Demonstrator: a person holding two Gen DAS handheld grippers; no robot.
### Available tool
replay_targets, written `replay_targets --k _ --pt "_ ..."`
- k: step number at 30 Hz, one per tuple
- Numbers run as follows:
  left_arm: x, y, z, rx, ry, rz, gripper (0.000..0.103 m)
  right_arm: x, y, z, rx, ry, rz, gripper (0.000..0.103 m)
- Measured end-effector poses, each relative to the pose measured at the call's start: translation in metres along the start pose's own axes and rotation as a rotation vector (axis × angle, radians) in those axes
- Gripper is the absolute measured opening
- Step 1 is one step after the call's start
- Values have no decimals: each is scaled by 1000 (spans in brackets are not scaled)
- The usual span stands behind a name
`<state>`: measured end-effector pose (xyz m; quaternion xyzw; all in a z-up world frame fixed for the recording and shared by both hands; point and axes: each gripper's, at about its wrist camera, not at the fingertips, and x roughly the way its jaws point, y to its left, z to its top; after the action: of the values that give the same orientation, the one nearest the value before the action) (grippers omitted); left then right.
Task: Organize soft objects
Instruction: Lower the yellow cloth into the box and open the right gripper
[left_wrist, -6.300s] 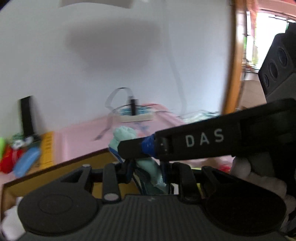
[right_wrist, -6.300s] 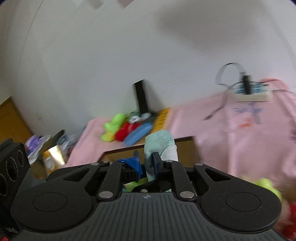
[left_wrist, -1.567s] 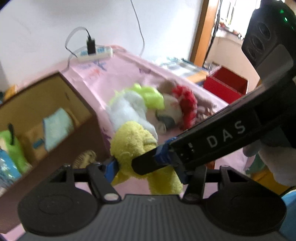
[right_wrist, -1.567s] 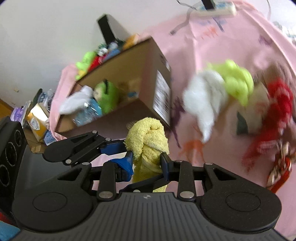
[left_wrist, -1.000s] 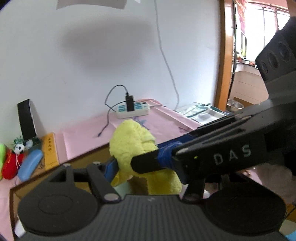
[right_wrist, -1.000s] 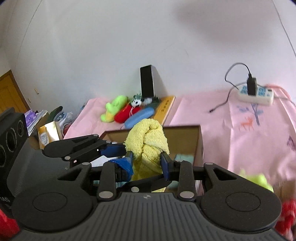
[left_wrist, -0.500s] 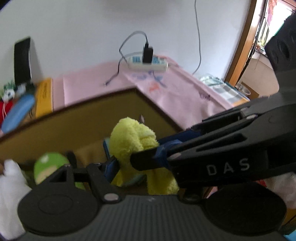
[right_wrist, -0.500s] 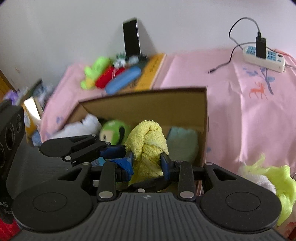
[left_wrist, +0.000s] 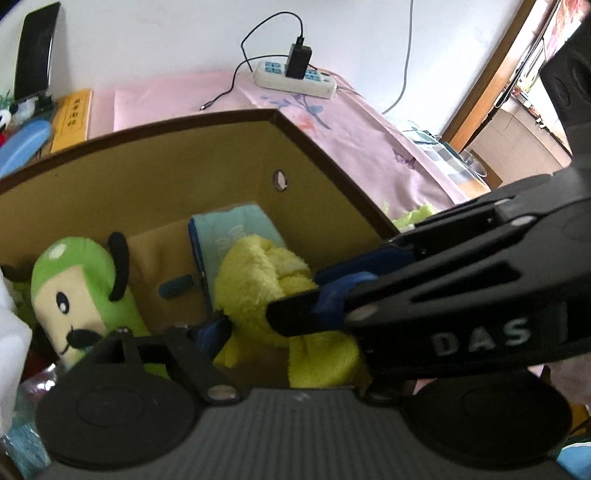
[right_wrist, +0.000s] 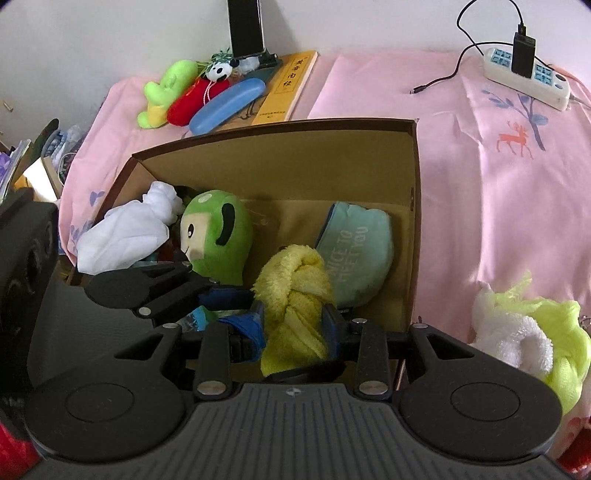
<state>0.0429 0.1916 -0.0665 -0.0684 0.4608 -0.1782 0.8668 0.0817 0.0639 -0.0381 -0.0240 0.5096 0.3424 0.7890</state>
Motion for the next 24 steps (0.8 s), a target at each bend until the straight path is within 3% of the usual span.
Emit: replay_targets --k 4,14,24 --pt "-2 1 0 -13 -7 -14 76 -3 -1 0 11 -4 -3 18" --pt "-5 -2 -2 -19 -16 -13 76 -14 -17 -12 120 -60 3 18" --pt "-23 -25 -1 1 -69 113 76 -28 -17 -28 155 -128 -6 17"
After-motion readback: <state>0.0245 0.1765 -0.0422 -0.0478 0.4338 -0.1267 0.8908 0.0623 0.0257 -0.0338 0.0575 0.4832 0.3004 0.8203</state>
